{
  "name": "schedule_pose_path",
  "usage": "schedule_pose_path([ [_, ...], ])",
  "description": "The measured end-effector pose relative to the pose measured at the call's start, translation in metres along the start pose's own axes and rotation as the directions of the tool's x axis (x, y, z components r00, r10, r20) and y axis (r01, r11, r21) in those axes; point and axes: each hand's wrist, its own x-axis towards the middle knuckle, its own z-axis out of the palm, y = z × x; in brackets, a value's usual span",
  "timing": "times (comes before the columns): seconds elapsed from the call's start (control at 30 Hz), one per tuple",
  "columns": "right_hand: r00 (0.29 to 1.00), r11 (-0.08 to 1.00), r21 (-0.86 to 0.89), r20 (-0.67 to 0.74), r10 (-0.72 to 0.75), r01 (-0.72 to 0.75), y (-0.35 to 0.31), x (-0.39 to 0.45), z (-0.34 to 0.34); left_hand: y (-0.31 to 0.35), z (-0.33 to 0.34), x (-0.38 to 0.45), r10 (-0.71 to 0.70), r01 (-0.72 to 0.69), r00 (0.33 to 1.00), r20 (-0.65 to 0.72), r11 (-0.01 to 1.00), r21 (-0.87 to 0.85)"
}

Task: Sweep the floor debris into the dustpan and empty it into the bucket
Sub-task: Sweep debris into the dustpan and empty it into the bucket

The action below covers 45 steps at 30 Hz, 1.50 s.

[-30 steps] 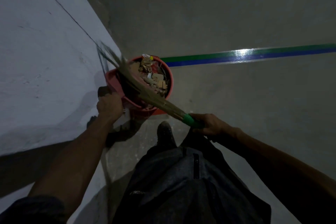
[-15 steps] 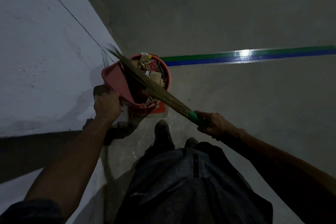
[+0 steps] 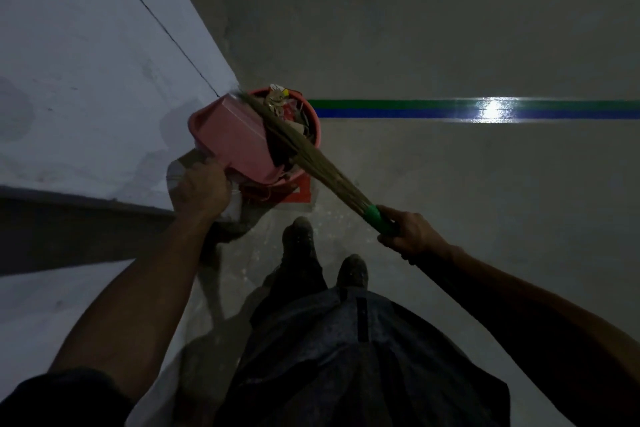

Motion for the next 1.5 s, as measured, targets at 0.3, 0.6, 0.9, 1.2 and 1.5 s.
schedule_pose_path([
  [0.3, 0.982, 0.978, -0.109, 0.085, -0.17, 0.179, 0.009, -0.009, 0.008, 0.015, 0.002, -0.034, -0.103, 0.103, 0.994, 0.038, 0.995, -0.001],
  [0.6, 0.999, 1.0, -0.001, 0.041, 0.011, -0.011, 0.024, -0.008, -0.004, 0.02, 0.005, -0.078, -0.212, 0.212, 0.977, -0.015, 0.977, 0.026],
  [0.9, 0.996, 0.993, 0.094, -0.064, -0.062, 0.067, 0.009, -0.011, -0.004, 0.028, 0.022, -0.113, -0.324, 0.316, 0.945, -0.041, 0.938, -0.144],
  [1.2, 0.999, 0.992, 0.125, -0.044, -0.023, 0.029, -0.005, -0.023, -0.016, 0.037, 0.034, -0.144, -0.401, 0.403, 0.912, 0.082, 0.846, -0.348],
  [1.5, 0.993, 0.989, -0.115, -0.072, -0.097, 0.089, -0.04, -0.041, -0.006, 0.063, 0.037, -0.158, -0.237, 0.23, 0.972, 0.003, 0.943, -0.24],
])
